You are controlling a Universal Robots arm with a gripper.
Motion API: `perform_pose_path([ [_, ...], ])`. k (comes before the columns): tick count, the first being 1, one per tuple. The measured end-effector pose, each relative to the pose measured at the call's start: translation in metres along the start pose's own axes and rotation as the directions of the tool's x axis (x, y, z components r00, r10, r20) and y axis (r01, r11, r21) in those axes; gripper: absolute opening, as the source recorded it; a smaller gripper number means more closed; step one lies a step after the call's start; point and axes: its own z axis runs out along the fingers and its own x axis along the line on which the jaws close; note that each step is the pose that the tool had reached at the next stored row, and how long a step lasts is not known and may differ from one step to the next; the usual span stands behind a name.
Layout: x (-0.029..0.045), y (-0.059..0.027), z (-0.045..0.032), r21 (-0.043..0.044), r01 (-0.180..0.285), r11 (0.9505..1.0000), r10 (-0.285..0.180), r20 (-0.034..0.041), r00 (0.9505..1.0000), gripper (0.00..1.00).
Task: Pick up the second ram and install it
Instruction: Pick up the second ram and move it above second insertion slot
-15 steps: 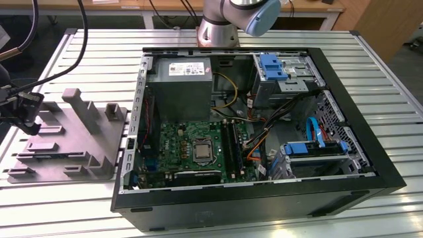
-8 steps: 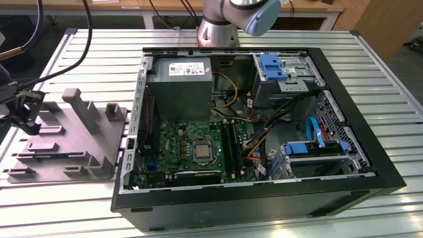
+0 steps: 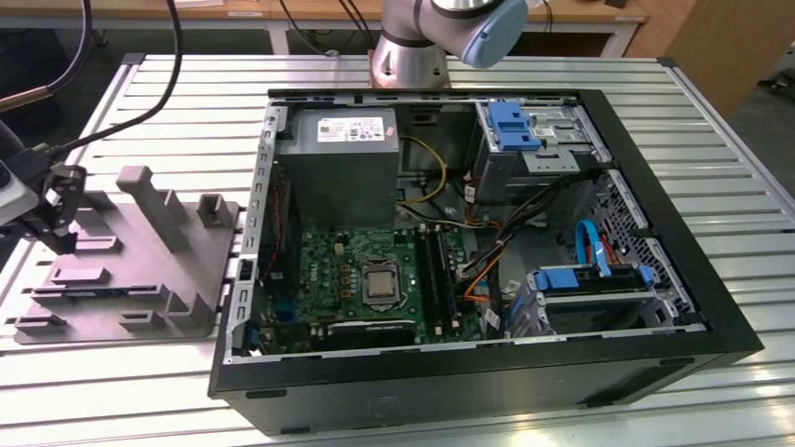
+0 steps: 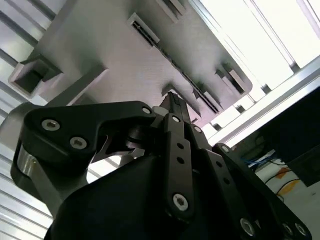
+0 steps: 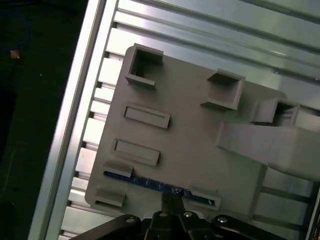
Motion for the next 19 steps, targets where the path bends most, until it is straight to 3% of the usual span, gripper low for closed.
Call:
perform_pose_path([
  [5,0.0001,0.0000,0.0013,-0.0035,0.090,0.9960,-0.090,0.0013,0.9960,0.10],
  [9,0.0001,0.0000,0.0024,-0.0061,0.162,0.9867,-0.162,0.0026,0.9868,0.10],
  [14,0.0002,0.0001,0.0039,-0.0095,0.251,0.9681,-0.250,0.0045,0.9681,0.10],
  [19,0.0002,0.0001,0.0054,-0.0127,0.338,0.9411,-0.338,0.0068,0.9412,0.10],
])
